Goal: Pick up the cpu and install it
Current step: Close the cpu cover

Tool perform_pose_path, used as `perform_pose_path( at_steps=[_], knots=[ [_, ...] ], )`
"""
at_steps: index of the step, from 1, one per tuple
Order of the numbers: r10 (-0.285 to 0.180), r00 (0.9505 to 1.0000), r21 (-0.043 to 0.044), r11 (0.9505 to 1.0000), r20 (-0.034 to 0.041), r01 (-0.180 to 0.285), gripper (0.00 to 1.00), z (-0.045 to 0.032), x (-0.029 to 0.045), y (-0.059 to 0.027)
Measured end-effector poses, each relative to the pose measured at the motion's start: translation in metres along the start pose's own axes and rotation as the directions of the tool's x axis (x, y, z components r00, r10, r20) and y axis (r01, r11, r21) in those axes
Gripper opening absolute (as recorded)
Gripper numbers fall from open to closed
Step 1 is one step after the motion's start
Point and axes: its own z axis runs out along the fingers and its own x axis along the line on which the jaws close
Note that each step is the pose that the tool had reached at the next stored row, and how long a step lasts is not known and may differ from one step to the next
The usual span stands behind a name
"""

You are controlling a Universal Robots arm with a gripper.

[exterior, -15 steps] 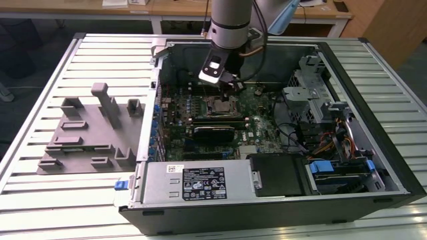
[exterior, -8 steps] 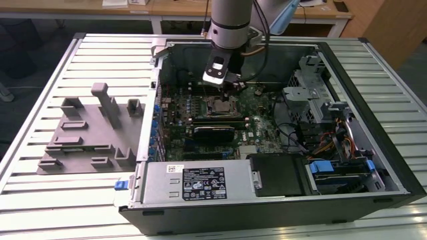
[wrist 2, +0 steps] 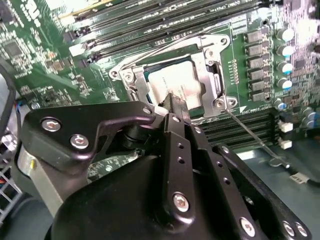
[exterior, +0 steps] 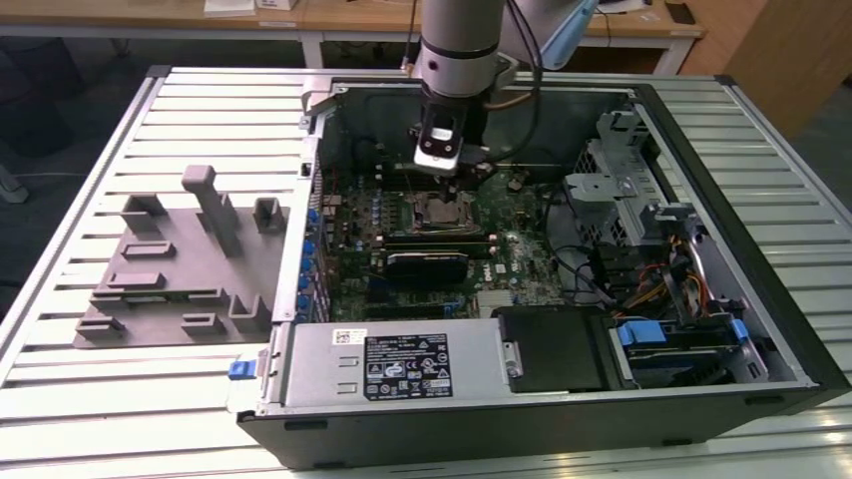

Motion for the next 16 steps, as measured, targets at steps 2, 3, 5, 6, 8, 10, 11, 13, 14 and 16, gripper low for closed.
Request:
perform_pose_path(
  at_steps=[2, 3, 5, 6, 8, 10, 11, 13, 14, 16],
  knots=[
    [-0.029, 0.9996, -0.0007, 0.9996, -0.0007, 0.029, 0.11, 0.0, 0.0, 0.0],
    [-0.045, 0.999, -0.0011, 0.999, -0.0011, 0.045, 0.11, 0.0, 0.0, 0.0],
    [-0.077, 0.997, -0.0019, 0.997, -0.0019, 0.077, 0.11, 0.0, 0.0, 0.0],
    [-0.093, 0.9957, -0.0023, 0.9957, -0.0023, 0.093, 0.11, 0.0, 0.0, 0.0],
    [-0.125, 0.9921, -0.0032, 0.9921, -0.003, 0.125, 0.11, 0.0, 0.0, 0.0],
    [-0.158, 0.9874, -0.0041, 0.9874, -0.0037, 0.158, 0.11, 0.0, 0.0, 0.0],
    [-0.175, 0.9845, -0.0046, 0.9845, -0.0041, 0.175, 0.11, 0.0, 0.0, 0.0],
    [-0.21, 0.9777, -0.0056, 0.9777, -0.0048, 0.21, 0.11, 0.0, 0.0, 0.0],
    [-0.227, 0.9739, -0.0061, 0.9739, -0.0052, 0.227, 0.11, 0.0, 0.0, 0.0],
    [-0.259, 0.966, -0.0071, 0.966, -0.0058, 0.259, 0.11, 0.0, 0.0, 0.0]
  ],
)
